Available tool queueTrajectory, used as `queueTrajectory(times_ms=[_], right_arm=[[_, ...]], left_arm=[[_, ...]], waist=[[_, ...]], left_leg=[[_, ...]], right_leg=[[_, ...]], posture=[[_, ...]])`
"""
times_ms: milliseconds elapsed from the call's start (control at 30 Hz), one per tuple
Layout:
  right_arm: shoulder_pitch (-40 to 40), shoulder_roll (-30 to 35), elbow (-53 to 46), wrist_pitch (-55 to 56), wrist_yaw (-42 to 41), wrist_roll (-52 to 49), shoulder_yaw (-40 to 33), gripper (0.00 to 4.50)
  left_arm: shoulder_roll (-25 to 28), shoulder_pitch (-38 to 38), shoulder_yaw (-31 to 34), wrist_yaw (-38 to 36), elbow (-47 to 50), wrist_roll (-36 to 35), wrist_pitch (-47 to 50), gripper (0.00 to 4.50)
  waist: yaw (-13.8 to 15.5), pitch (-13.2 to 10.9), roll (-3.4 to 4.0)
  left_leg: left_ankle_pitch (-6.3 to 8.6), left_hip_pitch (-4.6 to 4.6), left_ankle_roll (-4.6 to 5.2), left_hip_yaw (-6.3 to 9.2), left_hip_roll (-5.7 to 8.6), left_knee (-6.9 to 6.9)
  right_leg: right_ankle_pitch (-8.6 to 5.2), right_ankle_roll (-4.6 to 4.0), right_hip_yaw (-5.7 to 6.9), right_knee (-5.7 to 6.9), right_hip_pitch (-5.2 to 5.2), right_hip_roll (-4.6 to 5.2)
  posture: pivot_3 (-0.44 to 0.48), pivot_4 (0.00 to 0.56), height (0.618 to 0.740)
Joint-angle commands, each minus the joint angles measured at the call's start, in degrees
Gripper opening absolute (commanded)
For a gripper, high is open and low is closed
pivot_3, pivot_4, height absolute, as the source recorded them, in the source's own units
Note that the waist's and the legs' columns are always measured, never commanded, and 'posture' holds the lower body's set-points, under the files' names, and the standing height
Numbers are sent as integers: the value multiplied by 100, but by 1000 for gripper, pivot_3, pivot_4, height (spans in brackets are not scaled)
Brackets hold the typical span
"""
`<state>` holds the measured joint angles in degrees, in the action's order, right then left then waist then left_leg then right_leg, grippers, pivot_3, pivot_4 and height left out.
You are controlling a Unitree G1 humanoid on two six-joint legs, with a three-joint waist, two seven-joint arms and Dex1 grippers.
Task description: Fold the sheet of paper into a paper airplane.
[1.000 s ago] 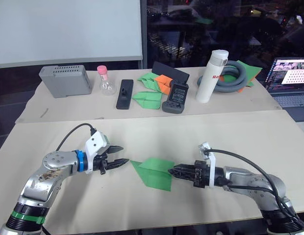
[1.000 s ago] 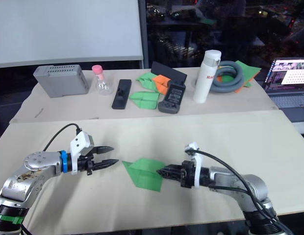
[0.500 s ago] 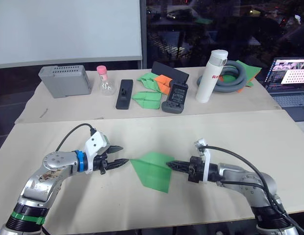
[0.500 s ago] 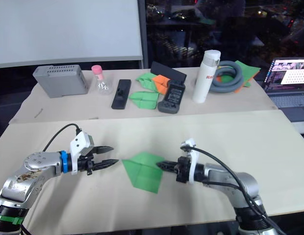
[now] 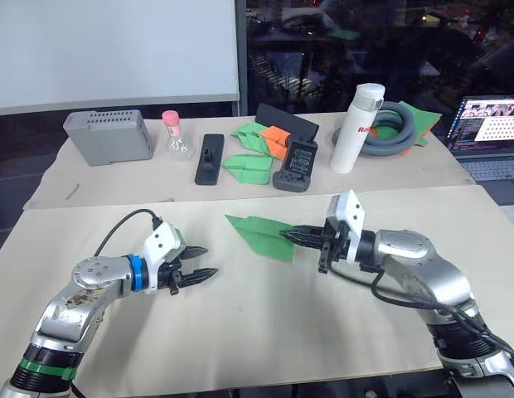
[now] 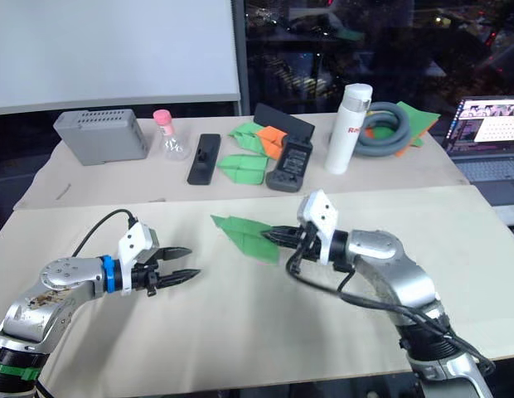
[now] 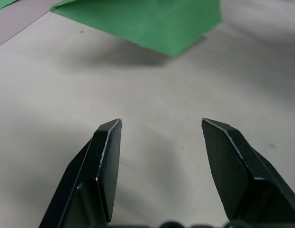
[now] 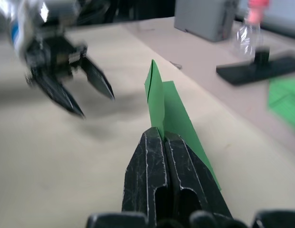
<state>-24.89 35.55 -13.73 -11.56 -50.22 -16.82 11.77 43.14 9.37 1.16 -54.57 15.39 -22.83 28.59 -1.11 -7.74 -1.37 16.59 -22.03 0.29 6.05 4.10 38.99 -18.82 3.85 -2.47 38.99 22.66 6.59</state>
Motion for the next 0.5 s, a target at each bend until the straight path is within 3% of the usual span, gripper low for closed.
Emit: queueTrajectory(times_ms=[33,267,500], right_arm=[[-118,72,578,2304,-3,1233,216,46],[-104,140,1678,5148,532,2630,346,46],[43,148,2265,6629,1176,3552,513,46]], left_arm=[[2,-20,135,-1,41,-19,-176,2814],[42,-74,183,5,-30,-5,-250,2814],[51,-101,179,-10,-32,-13,-255,2814]], waist=[[-5,0,0],[-21,0,0],[-65,0,0]], left_leg=[[-1,0,-2,-1,1,0],[-4,1,-7,-4,0,0],[-6,3,-9,-4,-1,0]], right_leg=[[0,0,0,1,1,0],[0,0,2,4,4,-2],[0,0,2,8,4,-4]], posture=[[0,150,740],[0,150,740],[0,150,740]])
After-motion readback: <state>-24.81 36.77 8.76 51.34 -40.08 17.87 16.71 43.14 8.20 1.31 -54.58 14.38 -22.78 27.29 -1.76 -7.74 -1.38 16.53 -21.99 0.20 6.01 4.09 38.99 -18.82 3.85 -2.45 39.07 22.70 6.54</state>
